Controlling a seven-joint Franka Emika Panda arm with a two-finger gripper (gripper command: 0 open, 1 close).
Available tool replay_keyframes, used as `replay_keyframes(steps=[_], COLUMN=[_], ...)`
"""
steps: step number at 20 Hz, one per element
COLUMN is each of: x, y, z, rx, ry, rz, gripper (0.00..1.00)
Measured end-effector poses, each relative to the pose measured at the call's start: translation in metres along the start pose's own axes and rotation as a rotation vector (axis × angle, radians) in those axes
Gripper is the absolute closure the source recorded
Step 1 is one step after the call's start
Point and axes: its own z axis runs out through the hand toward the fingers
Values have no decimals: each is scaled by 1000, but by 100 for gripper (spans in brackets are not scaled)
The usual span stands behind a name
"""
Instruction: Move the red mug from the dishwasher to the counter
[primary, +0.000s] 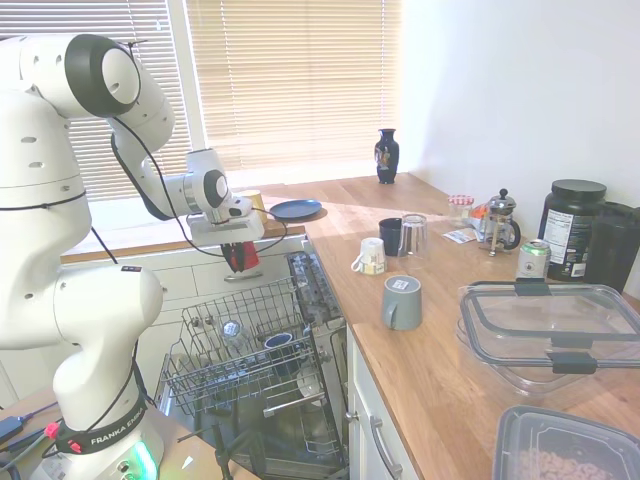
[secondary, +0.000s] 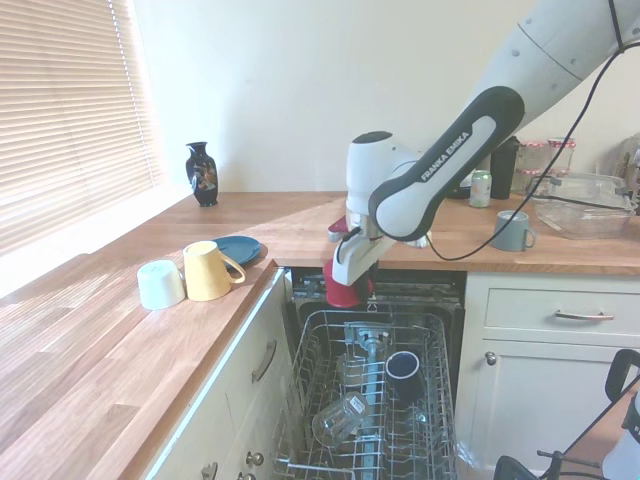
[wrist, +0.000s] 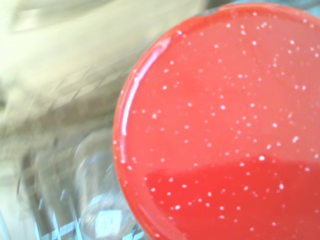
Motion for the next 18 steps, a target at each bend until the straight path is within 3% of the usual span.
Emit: replay_keyframes(steps=[10, 18], x=[95, 147], y=[103, 99], z=[-18, -15], rx=[41, 2], ry=[-38, -125], rz=[300, 360], gripper=[100, 100])
